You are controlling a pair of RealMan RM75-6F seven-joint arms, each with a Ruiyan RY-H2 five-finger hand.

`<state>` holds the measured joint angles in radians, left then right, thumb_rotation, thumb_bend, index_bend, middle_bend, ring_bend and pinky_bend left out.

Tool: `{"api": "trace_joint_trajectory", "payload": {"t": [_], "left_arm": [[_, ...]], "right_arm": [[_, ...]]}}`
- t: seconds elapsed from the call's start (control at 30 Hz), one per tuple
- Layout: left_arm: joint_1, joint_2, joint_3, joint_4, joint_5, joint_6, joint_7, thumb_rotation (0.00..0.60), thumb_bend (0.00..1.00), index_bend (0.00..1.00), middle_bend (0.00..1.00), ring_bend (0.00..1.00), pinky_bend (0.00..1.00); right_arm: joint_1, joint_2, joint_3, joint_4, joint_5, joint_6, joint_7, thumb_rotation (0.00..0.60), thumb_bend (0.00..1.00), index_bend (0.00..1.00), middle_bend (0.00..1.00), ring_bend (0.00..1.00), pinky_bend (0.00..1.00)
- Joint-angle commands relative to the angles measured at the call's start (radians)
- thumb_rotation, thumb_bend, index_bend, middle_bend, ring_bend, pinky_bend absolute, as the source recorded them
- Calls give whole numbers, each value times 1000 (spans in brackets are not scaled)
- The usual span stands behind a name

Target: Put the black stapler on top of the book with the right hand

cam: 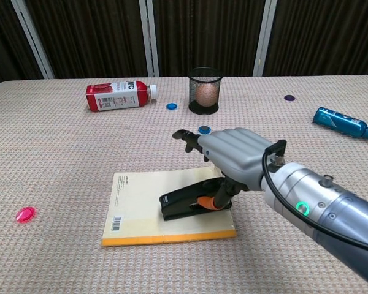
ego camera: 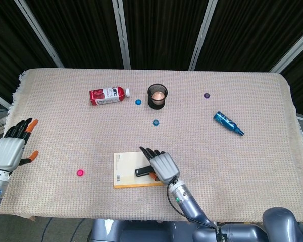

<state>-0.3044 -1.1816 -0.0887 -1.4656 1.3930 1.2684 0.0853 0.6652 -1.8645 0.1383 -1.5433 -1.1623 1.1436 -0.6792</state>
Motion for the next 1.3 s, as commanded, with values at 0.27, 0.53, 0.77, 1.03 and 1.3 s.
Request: {"api": "trace_joint_trajectory", "payload": {"t": [0.27,0.53,0.77,1.03,1.3], "left_arm": [[0,-4,2,-2,-1,2,14,600,293,2,5,31,141],[11,0,4,-6,0,20,13,600,293,2,5,31,142],[19,-6,5,-17,-4,34,44,600,293,2,5,31,143],[26,-19,5,-29,-10,51,92,600,293,1,0,31,142],[33,-23,6,-38,-8,66,109,600,292,2,0,30,142]], "right_arm": [[-26,91,-7,-74,-12,52,-68,600,226,0,87,150,363],[-92,293,-12,-167,-56,146,-62,600,201,0,0,0,196],[-212,501,-59,-107,-175,244,203,600,189,0,0,0,97],[-351,582,-146,57,-267,353,438,600,190,0,0,0,0],[-430,595,-144,131,-241,397,515,600,189,0,0,0,0]]}}
